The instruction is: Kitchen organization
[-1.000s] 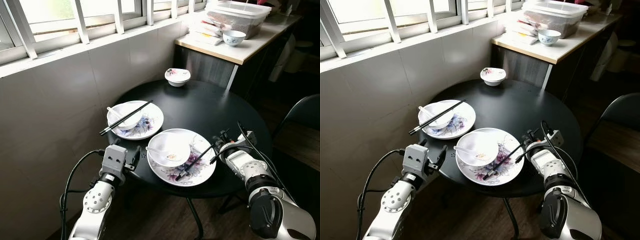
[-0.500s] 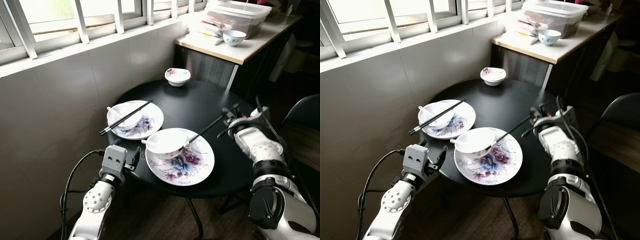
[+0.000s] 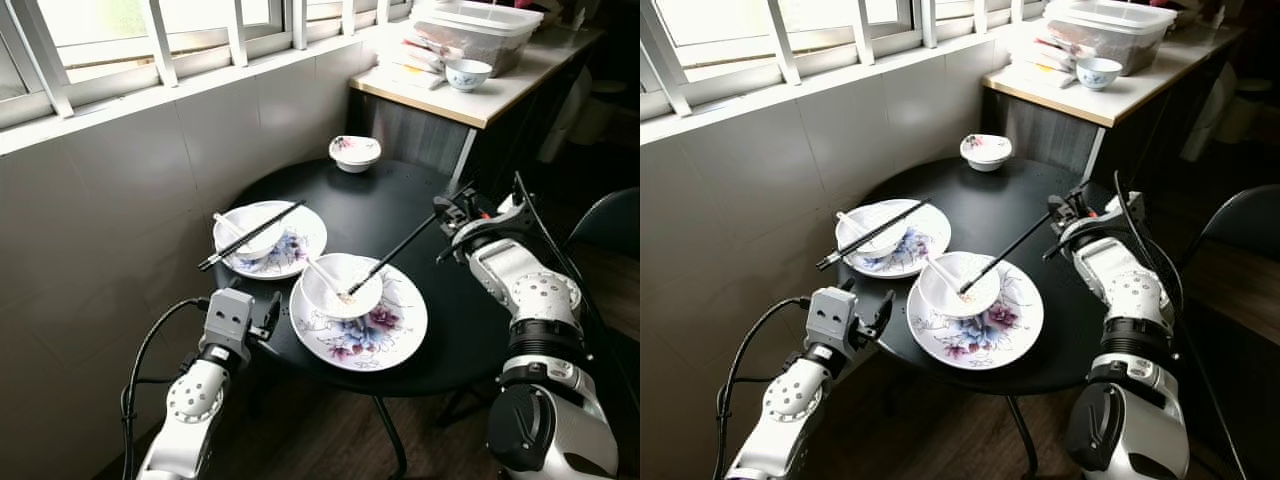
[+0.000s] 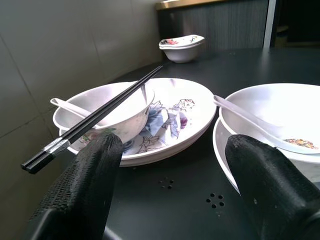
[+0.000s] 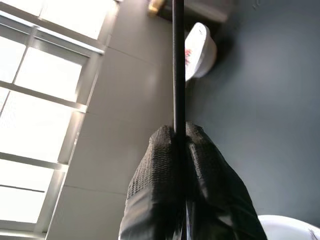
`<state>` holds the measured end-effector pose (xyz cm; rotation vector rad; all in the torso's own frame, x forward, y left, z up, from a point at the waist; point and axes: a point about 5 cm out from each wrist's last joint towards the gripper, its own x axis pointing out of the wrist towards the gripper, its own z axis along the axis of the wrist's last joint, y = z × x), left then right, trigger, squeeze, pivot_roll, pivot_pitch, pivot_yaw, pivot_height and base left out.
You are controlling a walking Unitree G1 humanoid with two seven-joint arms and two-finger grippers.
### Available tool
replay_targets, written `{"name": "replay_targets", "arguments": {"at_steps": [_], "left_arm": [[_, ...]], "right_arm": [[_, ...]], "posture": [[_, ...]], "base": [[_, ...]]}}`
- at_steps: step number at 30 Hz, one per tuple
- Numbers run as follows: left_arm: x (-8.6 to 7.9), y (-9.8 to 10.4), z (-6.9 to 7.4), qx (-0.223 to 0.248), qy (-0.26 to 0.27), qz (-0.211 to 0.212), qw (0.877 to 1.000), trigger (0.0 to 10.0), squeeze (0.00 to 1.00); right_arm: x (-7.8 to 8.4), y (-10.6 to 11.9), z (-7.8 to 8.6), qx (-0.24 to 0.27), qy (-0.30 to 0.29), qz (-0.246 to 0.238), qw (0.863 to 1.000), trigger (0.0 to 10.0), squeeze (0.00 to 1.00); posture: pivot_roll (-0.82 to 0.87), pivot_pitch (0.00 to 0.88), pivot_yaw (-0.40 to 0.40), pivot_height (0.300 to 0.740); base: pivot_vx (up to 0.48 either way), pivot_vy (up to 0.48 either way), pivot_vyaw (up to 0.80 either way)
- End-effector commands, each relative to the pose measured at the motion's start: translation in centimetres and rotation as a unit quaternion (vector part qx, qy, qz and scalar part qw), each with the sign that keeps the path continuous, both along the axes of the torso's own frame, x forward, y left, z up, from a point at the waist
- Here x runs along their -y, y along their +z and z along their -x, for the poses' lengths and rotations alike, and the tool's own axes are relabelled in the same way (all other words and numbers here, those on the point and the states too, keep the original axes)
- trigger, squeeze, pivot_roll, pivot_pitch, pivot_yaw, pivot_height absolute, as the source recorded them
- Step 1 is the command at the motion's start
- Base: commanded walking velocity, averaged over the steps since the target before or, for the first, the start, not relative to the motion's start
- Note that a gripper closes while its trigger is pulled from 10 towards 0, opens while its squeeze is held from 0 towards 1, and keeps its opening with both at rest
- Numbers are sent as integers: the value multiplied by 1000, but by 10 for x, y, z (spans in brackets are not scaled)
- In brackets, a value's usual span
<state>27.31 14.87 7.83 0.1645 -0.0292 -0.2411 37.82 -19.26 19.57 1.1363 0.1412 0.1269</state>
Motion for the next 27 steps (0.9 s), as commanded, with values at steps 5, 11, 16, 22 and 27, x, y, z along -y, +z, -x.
{"name": "replay_targets", "arguments": {"at_steps": [5,11,16,22,27], "left_arm": [[-4,0,-1,1,13,5,1000,10000,0],[-9,1,0,7,38,13,999,10000,0],[-13,1,1,8,55,23,998,10000,0],[-12,-1,0,2,51,23,998,10000,0],[-11,-1,0,1,51,23,998,10000,0]], "right_arm": [[-17,22,10,103,12,146,984,0,0],[-39,22,23,154,43,226,961,0,0],[-54,31,35,221,61,209,951,0,0],[-60,37,37,227,80,141,960,0,0],[-66,33,41,234,96,149,956,0,0]], "posture": [[14,0,-38,740],[18,0,-41,740],[24,0,-43,740],[23,0,-44,740],[25,0,-45,740]], "base": [[0,0,0],[0,0,363],[0,384,800],[0,480,800],[0,480,800]]}}
